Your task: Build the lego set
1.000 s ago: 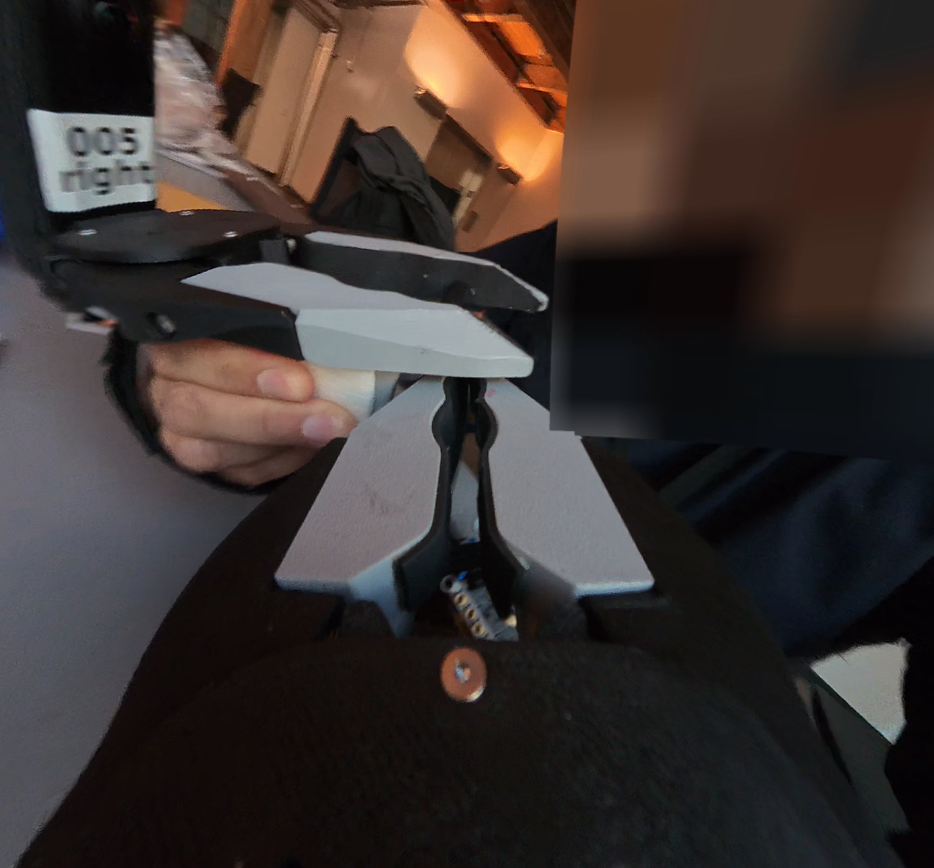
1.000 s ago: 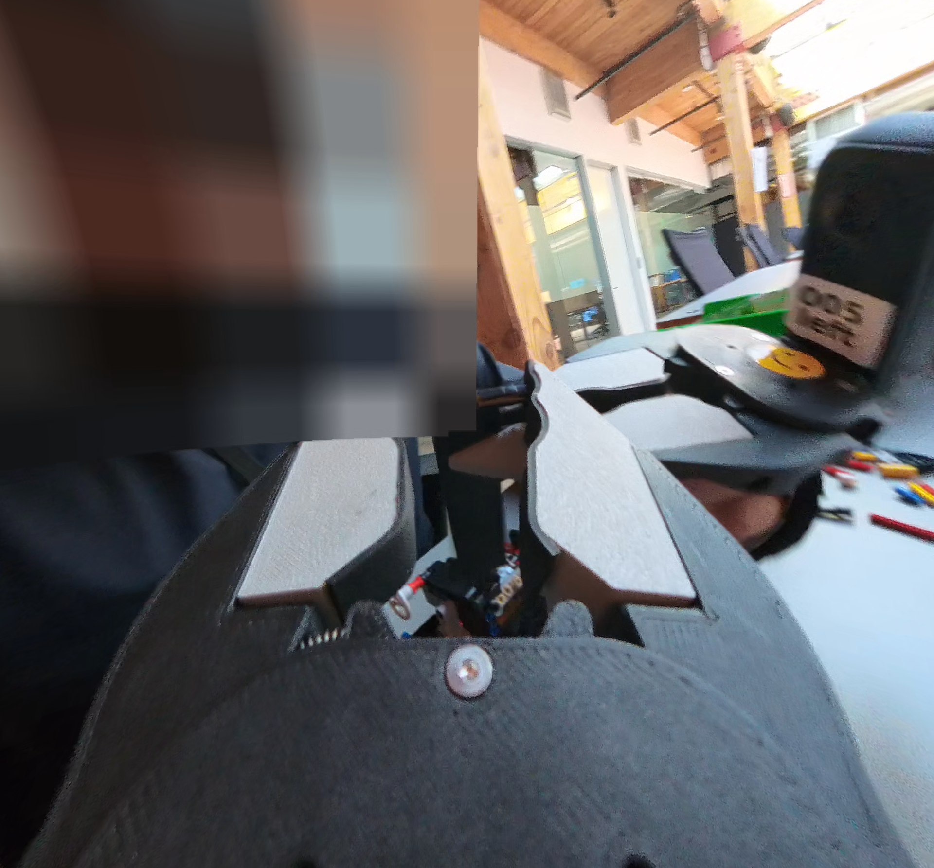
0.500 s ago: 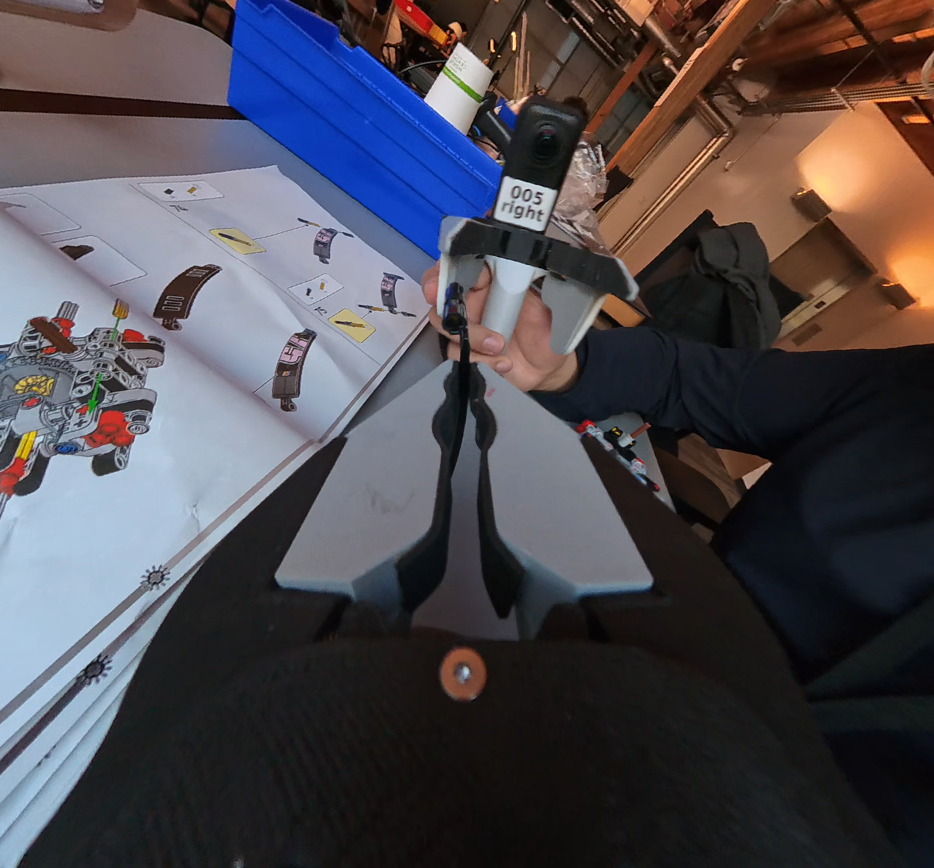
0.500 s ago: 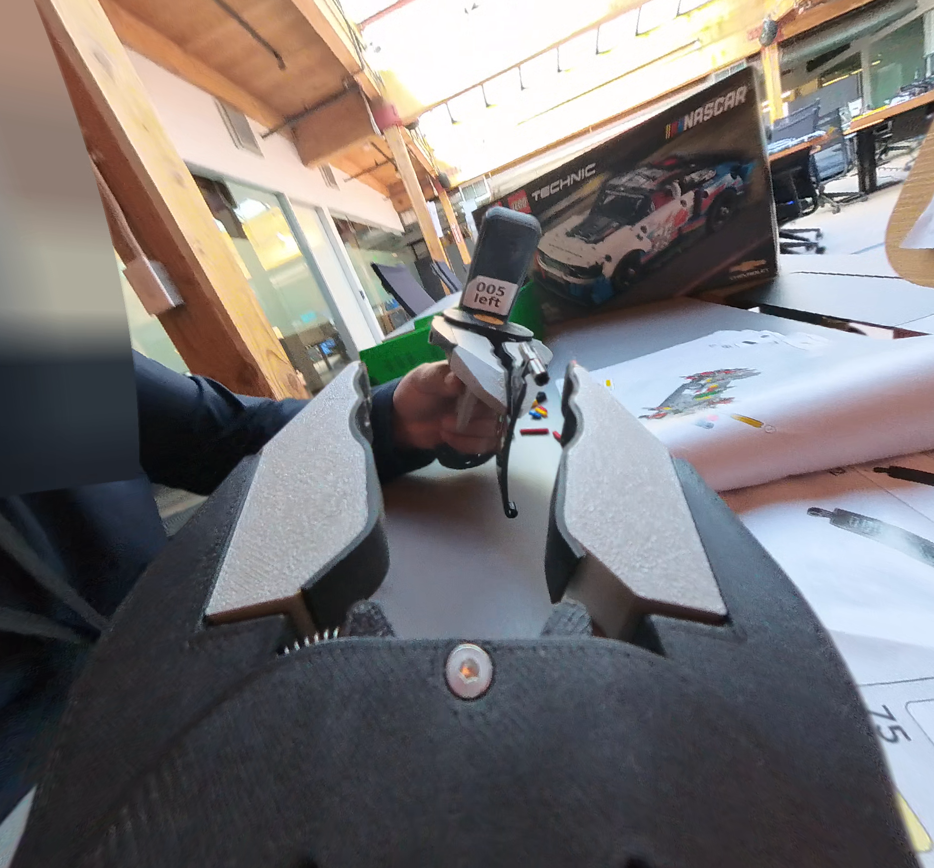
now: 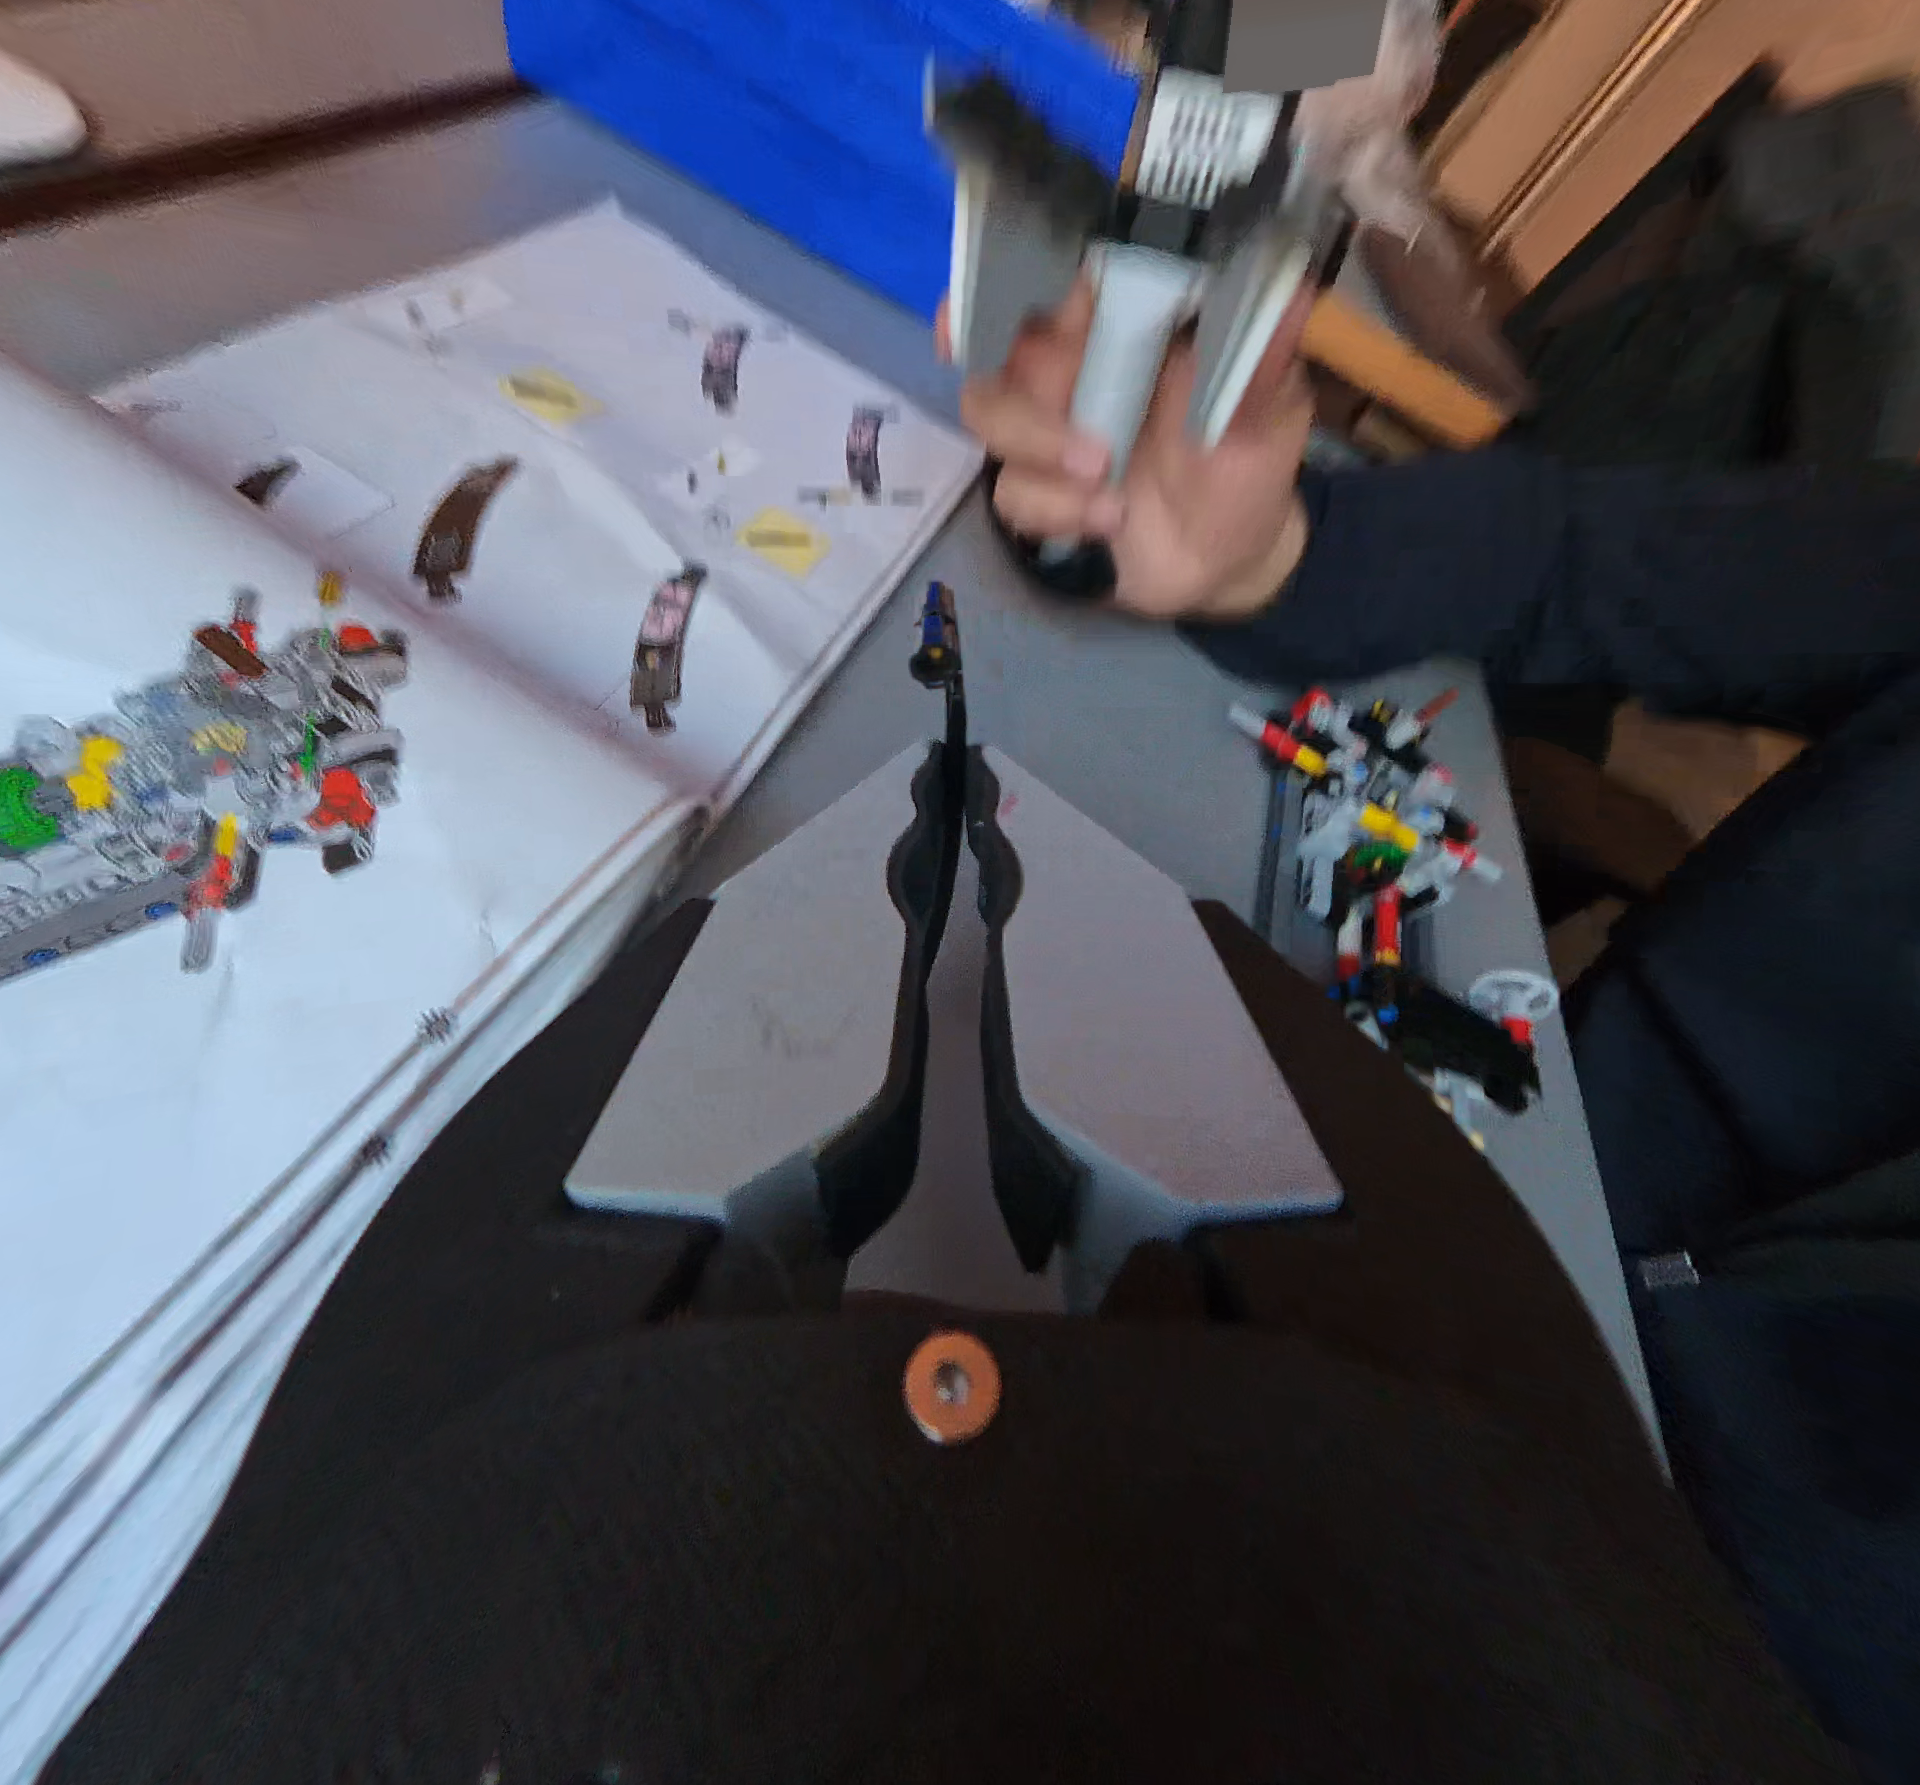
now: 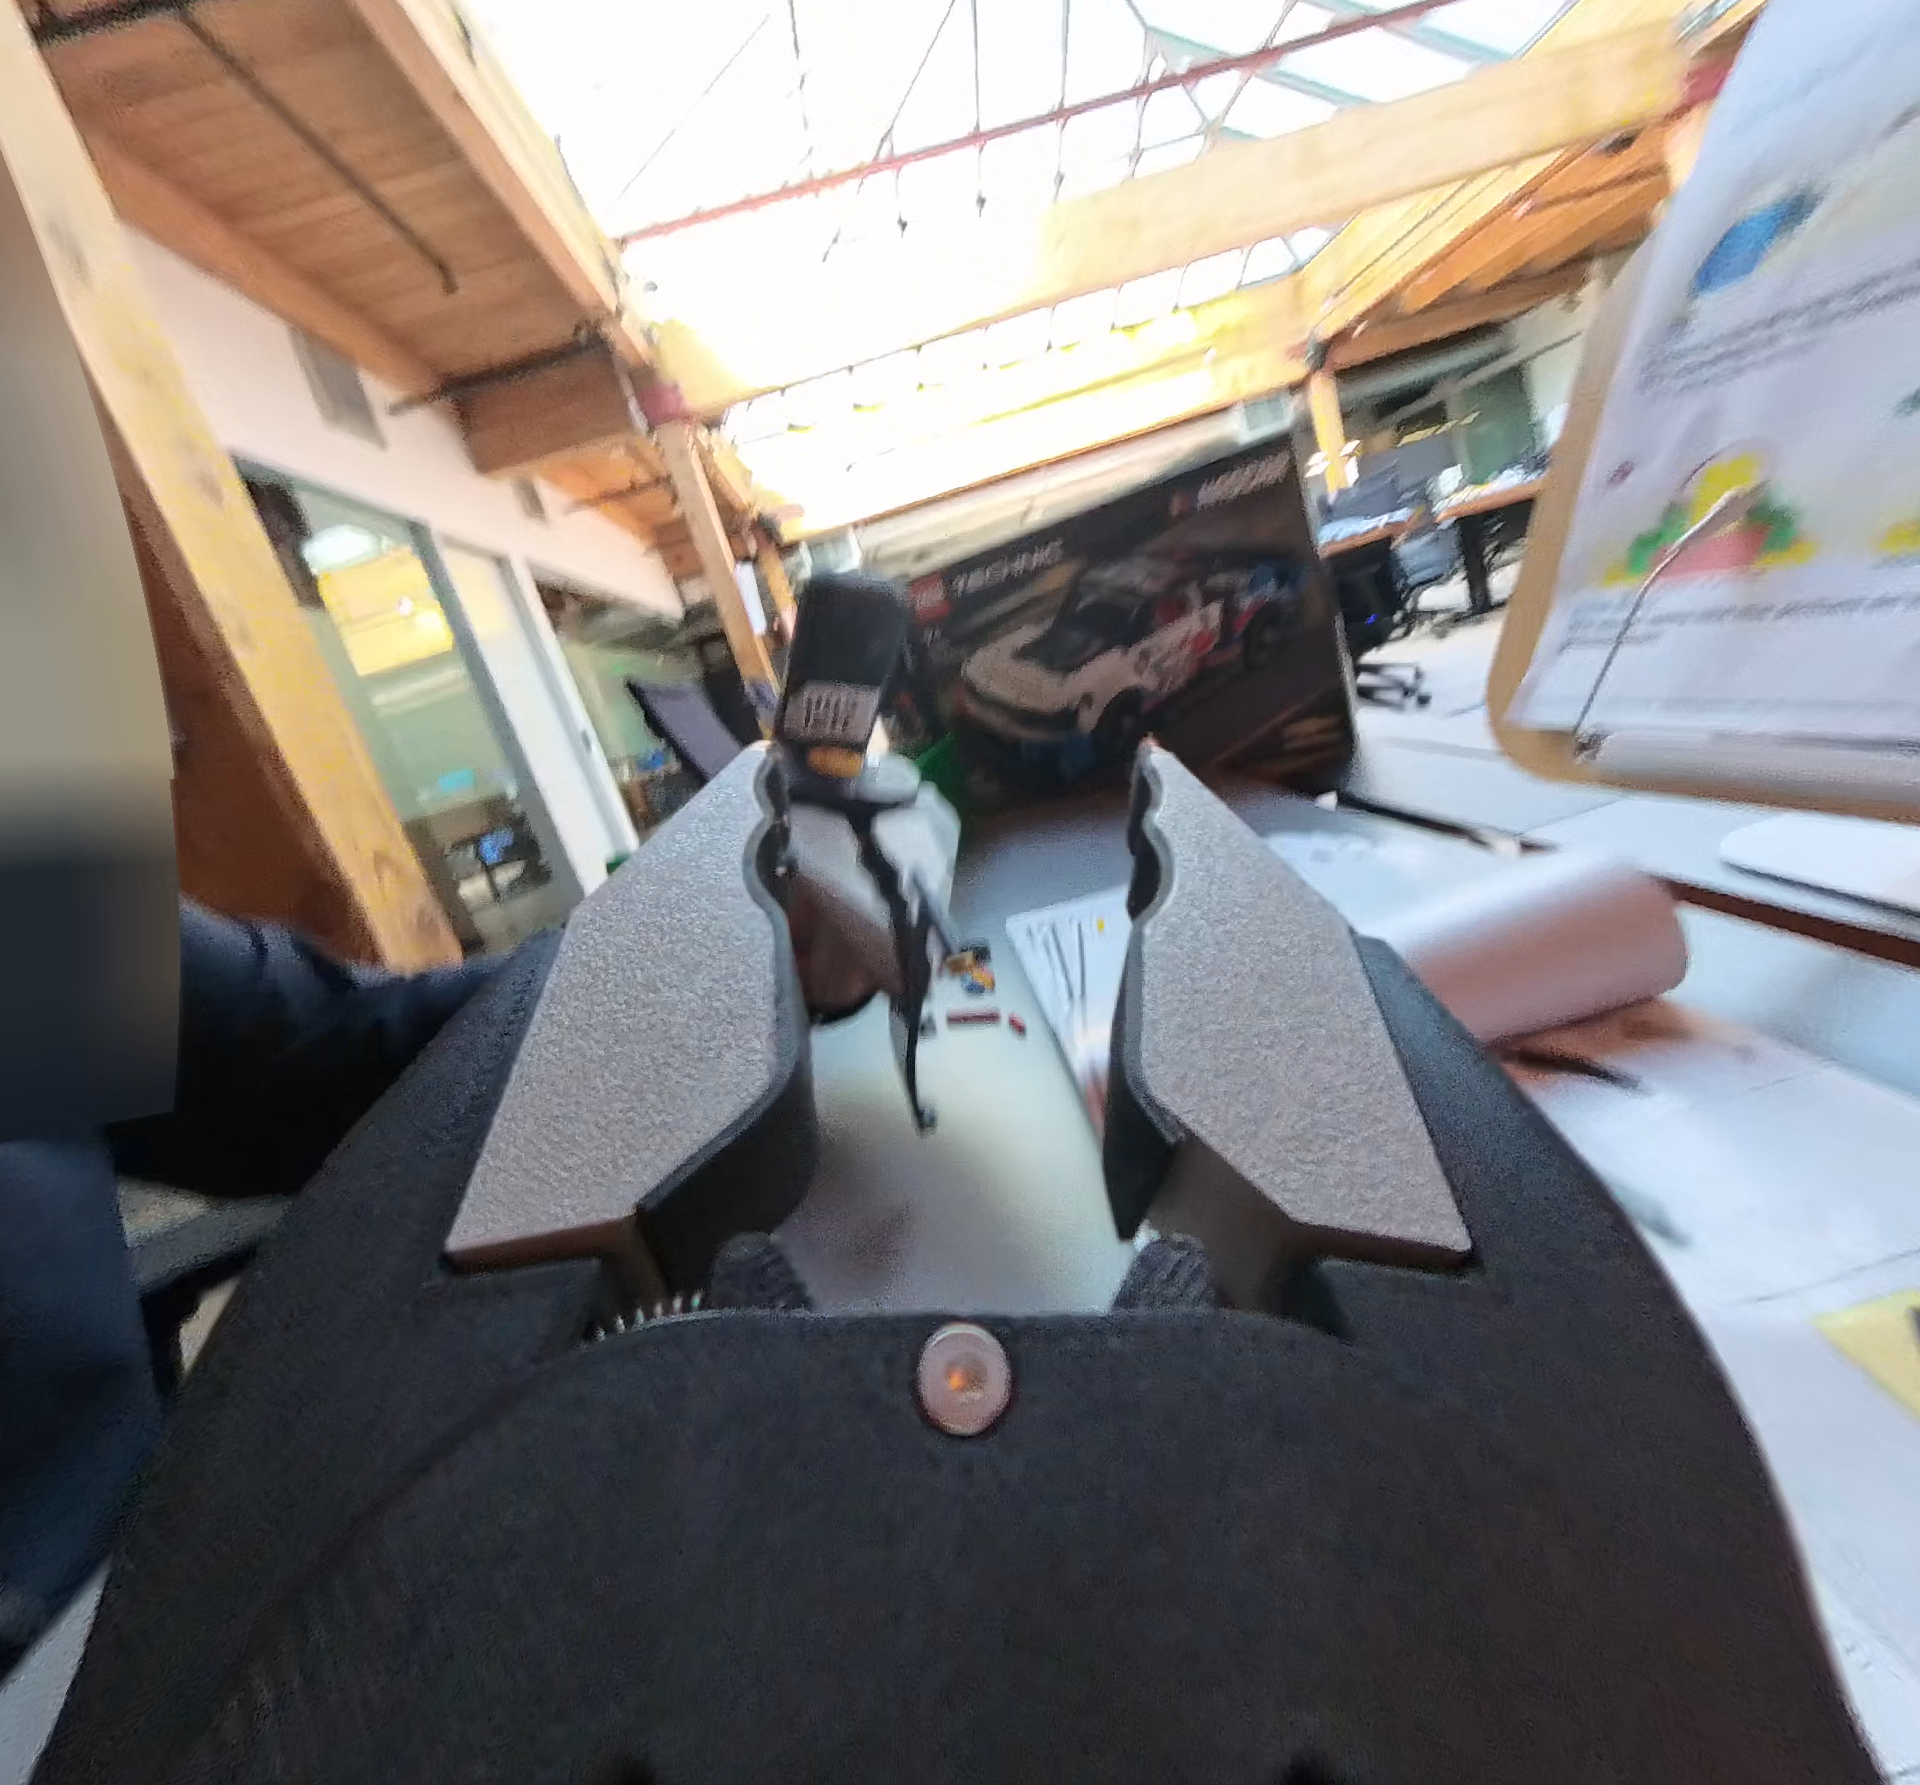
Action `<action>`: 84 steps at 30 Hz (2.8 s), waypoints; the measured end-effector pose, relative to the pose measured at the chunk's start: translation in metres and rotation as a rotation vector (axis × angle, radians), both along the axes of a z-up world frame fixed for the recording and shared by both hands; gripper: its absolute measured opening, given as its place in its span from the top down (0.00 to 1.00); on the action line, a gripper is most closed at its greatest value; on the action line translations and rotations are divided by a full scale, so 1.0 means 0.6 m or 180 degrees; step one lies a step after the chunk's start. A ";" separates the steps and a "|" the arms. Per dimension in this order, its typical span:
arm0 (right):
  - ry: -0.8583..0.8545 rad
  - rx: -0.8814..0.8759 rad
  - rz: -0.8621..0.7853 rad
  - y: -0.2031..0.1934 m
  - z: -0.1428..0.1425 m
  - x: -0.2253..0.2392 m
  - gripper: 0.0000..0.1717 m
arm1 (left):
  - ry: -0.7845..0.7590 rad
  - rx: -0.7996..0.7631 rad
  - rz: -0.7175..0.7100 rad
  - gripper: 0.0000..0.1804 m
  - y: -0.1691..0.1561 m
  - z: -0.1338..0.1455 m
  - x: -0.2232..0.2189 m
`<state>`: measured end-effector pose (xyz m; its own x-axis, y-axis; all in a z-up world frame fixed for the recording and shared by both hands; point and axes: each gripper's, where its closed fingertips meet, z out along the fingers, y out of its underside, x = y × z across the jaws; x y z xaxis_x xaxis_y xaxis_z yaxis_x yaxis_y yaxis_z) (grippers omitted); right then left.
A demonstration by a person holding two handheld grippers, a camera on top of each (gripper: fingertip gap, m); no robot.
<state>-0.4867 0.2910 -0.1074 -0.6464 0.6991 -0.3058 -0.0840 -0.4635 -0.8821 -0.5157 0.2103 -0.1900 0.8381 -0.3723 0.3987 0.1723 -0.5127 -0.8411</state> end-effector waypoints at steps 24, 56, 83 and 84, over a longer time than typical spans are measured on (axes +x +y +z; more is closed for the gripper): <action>-0.0688 0.0537 -0.1049 0.152 -0.017 0.116 0.79 | 0.0062 -0.1028 -0.0221 0.90 -0.023 -0.125 0.033; -0.0996 0.0481 -0.1641 0.219 -0.073 0.106 0.85 | 0.0414 -0.0954 0.0020 0.86 -0.049 -0.124 -0.009; -0.1050 0.0448 -0.1584 0.219 -0.081 0.103 0.85 | 0.0358 -0.0981 -0.0031 0.86 -0.066 -0.107 -0.017; -0.1060 0.0448 -0.1574 0.218 -0.083 0.103 0.85 | 0.0377 -0.1031 -0.0046 0.86 -0.072 -0.108 -0.020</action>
<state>-0.4252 0.4219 -0.1570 -0.1204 0.9402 -0.3185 0.0314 -0.3170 -0.9479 -0.5278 0.1672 -0.2551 0.8812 -0.2545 0.3983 0.0741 -0.7580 -0.6481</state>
